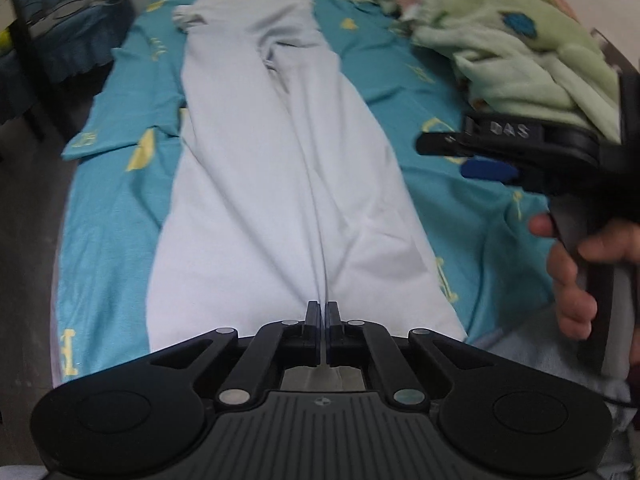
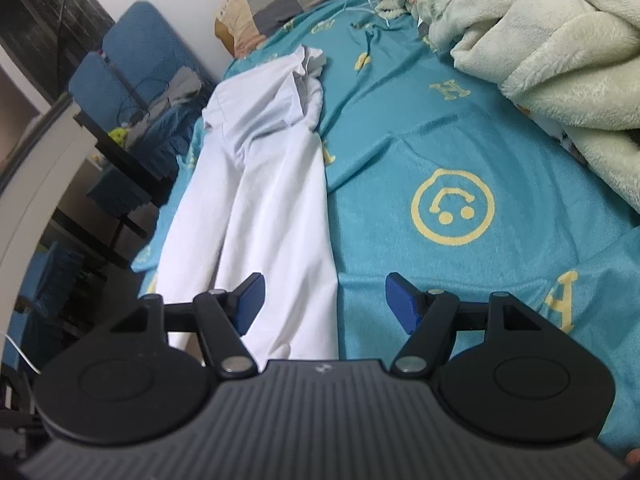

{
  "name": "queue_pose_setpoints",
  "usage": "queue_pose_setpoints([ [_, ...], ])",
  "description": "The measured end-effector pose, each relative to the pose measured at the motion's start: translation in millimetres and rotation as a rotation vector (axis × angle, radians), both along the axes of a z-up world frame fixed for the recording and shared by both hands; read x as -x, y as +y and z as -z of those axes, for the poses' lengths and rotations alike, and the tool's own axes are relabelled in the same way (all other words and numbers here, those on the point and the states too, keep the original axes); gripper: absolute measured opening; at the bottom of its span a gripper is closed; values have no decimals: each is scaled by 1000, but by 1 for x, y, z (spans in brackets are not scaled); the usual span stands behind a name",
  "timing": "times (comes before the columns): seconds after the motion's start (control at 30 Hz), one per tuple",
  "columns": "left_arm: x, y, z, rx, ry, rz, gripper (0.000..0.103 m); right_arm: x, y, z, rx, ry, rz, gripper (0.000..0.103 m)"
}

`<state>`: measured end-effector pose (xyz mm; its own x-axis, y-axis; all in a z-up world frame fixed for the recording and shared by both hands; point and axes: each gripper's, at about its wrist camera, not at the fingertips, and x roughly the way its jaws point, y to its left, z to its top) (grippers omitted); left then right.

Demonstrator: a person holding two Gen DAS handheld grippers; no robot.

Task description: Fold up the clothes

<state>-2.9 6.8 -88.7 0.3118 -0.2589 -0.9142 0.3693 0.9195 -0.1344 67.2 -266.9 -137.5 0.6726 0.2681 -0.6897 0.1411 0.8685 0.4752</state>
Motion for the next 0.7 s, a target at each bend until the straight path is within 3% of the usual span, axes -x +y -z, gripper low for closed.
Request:
queue_pose_setpoints([
  [0.1, -4, 0, 19, 31, 52, 0, 4, -1, 5, 4, -12, 32, -45, 69],
  [0.17, -12, 9, 20, 68, 55, -37, 15, -2, 10, 8, -24, 62, -85, 69],
  [0.23, -20, 24, 13, 95, 25, -99, 49, 0, 15, 10, -28, 83, -114, 69],
  [0.3, -33, 44, 12, 90, -1, -177, 61, 3, 19, 11, -25, 101, -127, 69],
  [0.5, -70, 98, 10, 70, -65, -388, 66, 4, 20, 23, -38, 207, -130, 69],
  [0.7, -82, 78, 46, -61, 46, -335, 68, 6, 22, 33, -93, 274, -157, 69],
])
